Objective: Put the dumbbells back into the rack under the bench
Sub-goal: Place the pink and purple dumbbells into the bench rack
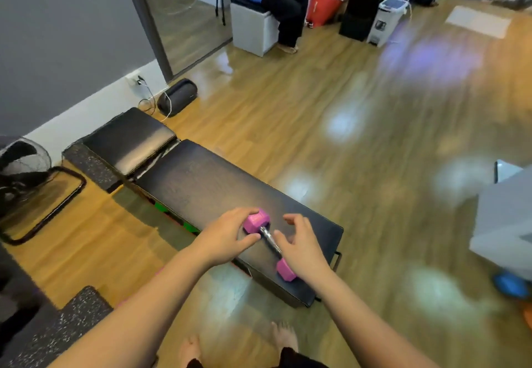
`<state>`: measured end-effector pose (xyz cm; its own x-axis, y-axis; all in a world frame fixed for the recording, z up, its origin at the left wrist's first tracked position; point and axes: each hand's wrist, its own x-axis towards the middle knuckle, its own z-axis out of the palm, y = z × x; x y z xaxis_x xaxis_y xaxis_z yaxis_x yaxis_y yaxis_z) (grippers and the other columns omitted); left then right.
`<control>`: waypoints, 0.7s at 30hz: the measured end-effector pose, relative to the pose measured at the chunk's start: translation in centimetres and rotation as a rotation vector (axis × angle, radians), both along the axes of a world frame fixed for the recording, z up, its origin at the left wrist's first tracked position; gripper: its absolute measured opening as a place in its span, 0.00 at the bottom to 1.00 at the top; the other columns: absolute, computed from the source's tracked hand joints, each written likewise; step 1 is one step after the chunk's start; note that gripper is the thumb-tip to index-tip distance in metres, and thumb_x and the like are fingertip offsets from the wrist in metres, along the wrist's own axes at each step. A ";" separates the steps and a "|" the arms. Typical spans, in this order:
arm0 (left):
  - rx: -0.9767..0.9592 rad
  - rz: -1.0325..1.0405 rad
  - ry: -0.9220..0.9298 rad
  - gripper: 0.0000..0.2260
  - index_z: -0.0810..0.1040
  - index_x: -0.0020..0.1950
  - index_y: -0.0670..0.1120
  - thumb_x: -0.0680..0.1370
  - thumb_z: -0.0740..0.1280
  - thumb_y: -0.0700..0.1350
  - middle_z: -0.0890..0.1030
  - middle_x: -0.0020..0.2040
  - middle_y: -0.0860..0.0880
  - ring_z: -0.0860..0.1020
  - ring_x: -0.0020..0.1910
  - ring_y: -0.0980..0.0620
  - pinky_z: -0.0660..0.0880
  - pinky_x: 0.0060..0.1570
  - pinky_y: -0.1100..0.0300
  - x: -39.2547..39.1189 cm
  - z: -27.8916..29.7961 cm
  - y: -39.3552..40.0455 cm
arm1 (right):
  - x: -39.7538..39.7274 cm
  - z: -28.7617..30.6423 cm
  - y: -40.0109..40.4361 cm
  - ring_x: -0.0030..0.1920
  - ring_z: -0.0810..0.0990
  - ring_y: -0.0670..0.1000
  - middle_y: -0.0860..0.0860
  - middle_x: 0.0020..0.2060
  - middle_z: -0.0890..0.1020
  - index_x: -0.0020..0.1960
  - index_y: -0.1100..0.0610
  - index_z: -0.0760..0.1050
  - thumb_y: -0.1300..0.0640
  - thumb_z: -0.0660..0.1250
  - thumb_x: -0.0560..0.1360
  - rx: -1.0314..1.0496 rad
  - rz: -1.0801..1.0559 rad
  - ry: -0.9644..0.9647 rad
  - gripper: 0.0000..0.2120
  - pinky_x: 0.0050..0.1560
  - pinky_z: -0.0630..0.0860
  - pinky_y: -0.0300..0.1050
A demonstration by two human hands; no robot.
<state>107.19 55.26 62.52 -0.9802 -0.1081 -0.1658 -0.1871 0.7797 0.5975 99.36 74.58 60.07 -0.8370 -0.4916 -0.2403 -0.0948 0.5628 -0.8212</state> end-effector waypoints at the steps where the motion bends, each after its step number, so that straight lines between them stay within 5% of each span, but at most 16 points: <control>1: 0.007 -0.042 0.001 0.26 0.66 0.75 0.54 0.79 0.67 0.56 0.71 0.71 0.55 0.68 0.70 0.55 0.65 0.69 0.59 -0.1 -0.2 -0.4 | 0.6 -0.3 -0.1 0.52 0.77 0.46 0.42 0.59 0.70 0.60 0.40 0.66 0.45 0.66 0.76 0.003 -0.058 0.008 0.15 0.51 0.73 0.42; 8: 0.037 -0.338 -0.027 0.25 0.67 0.75 0.51 0.79 0.68 0.53 0.71 0.71 0.54 0.69 0.70 0.55 0.64 0.67 0.63 0.4 -2.1 -4.9 | 4.4 -0.6 -0.6 0.48 0.79 0.51 0.44 0.61 0.68 0.66 0.48 0.68 0.48 0.67 0.77 0.013 -0.487 0.022 0.19 0.56 0.76 0.52; 12: 0.072 -0.316 -0.048 0.23 0.70 0.73 0.49 0.79 0.69 0.50 0.73 0.70 0.51 0.70 0.68 0.53 0.63 0.59 0.66 -0.1 -3.2 -5.7 | 6.9 -1.1 -0.3 0.57 0.78 0.55 0.44 0.61 0.67 0.68 0.50 0.68 0.50 0.67 0.78 0.053 -0.598 0.010 0.20 0.62 0.74 0.55; 21: -0.025 -0.236 -0.060 0.21 0.72 0.69 0.49 0.78 0.69 0.51 0.75 0.66 0.50 0.73 0.64 0.50 0.71 0.57 0.56 -1.9 -5.6 -3.6 | 7.9 -4.1 -1.8 0.53 0.72 0.47 0.48 0.61 0.68 0.69 0.53 0.67 0.51 0.67 0.77 0.090 -0.649 -0.028 0.22 0.56 0.70 0.43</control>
